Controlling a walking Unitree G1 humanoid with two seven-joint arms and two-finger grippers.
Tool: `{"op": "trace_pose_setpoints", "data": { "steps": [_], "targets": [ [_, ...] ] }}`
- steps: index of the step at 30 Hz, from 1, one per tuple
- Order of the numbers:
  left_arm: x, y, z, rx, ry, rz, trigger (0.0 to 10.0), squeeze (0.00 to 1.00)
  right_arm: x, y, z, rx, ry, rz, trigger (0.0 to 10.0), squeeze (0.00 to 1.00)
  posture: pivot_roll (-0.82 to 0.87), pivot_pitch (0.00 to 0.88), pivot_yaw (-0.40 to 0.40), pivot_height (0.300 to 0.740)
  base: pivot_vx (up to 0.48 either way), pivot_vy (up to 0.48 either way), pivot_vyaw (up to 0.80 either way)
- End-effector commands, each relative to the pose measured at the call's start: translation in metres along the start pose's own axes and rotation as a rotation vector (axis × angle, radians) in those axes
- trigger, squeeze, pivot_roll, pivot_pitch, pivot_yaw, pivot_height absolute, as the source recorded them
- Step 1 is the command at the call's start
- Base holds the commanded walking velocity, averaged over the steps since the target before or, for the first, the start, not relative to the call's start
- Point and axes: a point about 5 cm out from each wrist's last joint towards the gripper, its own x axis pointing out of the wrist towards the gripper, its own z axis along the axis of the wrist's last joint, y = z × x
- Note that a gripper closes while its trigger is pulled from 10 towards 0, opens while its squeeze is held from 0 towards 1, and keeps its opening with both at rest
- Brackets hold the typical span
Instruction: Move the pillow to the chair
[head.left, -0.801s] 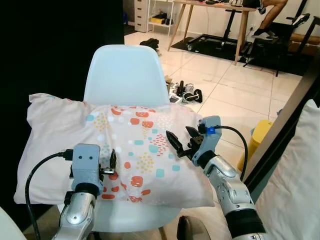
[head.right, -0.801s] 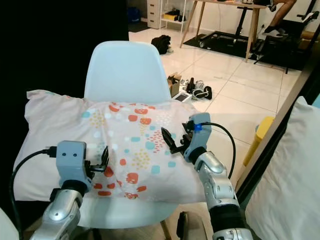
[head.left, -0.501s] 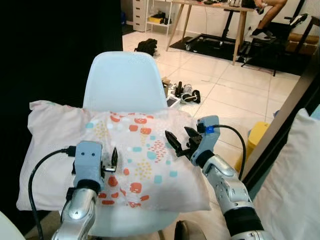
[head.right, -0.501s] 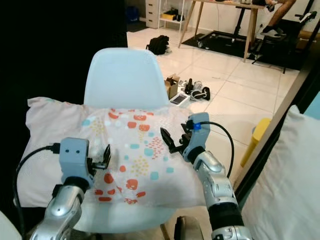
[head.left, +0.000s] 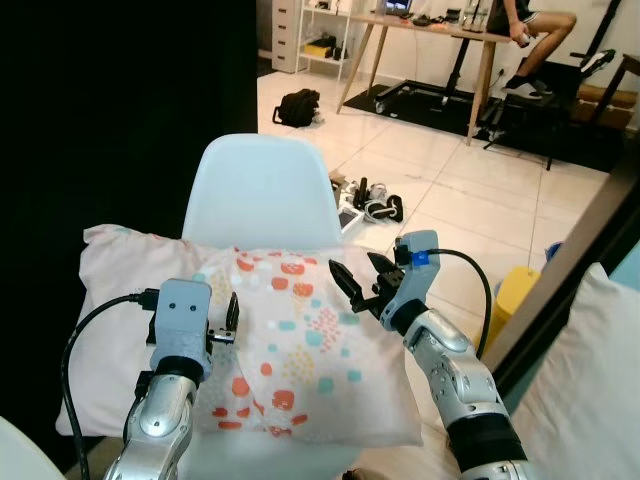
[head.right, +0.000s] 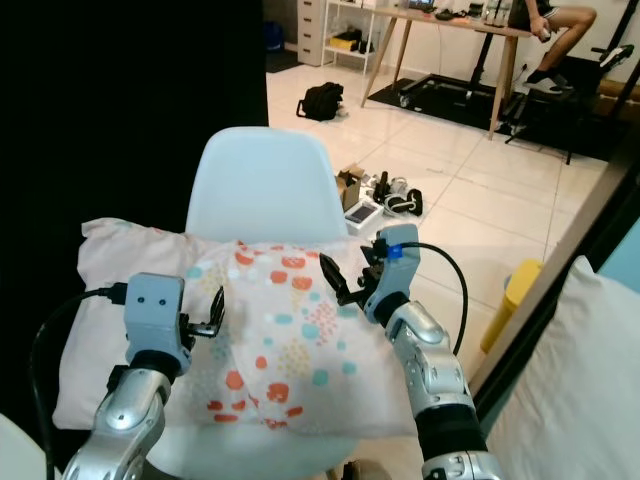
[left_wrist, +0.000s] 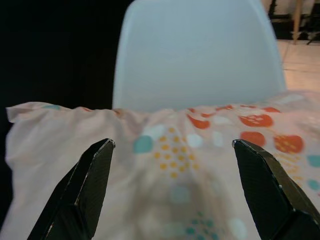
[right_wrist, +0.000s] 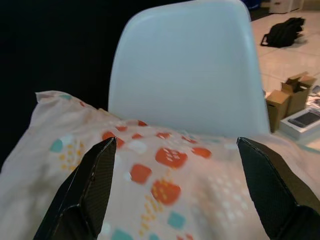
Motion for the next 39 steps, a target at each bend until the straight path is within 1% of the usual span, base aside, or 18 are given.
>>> {"op": "trace_pose_setpoints", "data": {
  "steps": [1,4,10,12,14,16,18,21,25,39],
  "targets": [
    [0.0010,-0.0009,-0.0026,0.009,0.010,-0.004,10.0,0.00,0.0008,-0.0012,-0.0001,0.009,0.004,-0.002,10.0,0.00,-0.01,0.000,-0.108,0.670,0.000,0.000,0.00],
    [0.0009,-0.0010,-0.0028,0.011,0.013,-0.003,10.0,0.00,0.0009,-0.0016,0.0004,0.011,0.004,-0.004,10.0,0.00,-0.01,0.000,-0.108,0.690,0.000,0.000,0.00],
    [0.0010,-0.0013,-0.0030,0.012,0.015,-0.006,10.0,0.00,0.0010,-0.0016,0.0004,0.013,0.004,-0.005,10.0,0.00,-0.01,0.000,-0.108,0.705,0.000,0.000,0.00],
    [0.0004,-0.0020,-0.0024,0.015,0.015,-0.008,10.0,0.00,0.0008,-0.0017,0.0009,0.014,0.003,-0.006,10.0,0.00,-0.01,0.000,-0.106,0.720,0.000,0.000,0.00],
    [0.0004,-0.0020,-0.0024,0.015,0.015,-0.008,10.0,0.00,0.0008,-0.0017,0.0009,0.014,0.003,-0.006,10.0,0.00,-0.01,0.000,-0.106,0.720,0.000,0.000,0.00],
    [0.0003,-0.0032,-0.0017,0.022,0.021,-0.008,10.0,0.00,0.0012,-0.0022,0.0012,0.017,0.004,-0.009,10.0,0.00,-0.01,0.000,-0.107,0.735,0.000,0.000,0.00],
    [0.0003,-0.0034,-0.0017,0.024,0.023,-0.008,10.0,0.00,0.0013,-0.0024,0.0012,0.018,0.004,-0.009,10.0,0.00,-0.01,0.000,-0.107,0.740,0.000,0.000,0.00],
    [0.0004,-0.0038,-0.0020,0.033,0.030,-0.010,10.0,0.00,0.0012,-0.0025,0.0031,0.049,-0.015,-0.008,10.0,0.00,-0.01,0.000,-0.107,0.740,-0.394,0.000,0.00],
    [0.0005,-0.0035,-0.0027,0.039,0.034,-0.009,10.0,0.00,0.0003,-0.0026,0.0046,0.049,-0.028,-0.010,10.0,0.00,-0.01,0.000,-0.106,0.740,-0.418,0.000,0.00],
    [0.0006,-0.0043,-0.0060,0.050,0.051,-0.018,10.0,0.00,-0.0006,-0.0029,0.0025,0.061,-0.025,-0.015,10.0,0.00,-0.01,0.000,-0.103,0.740,-0.470,0.000,0.00]
  ]
}}
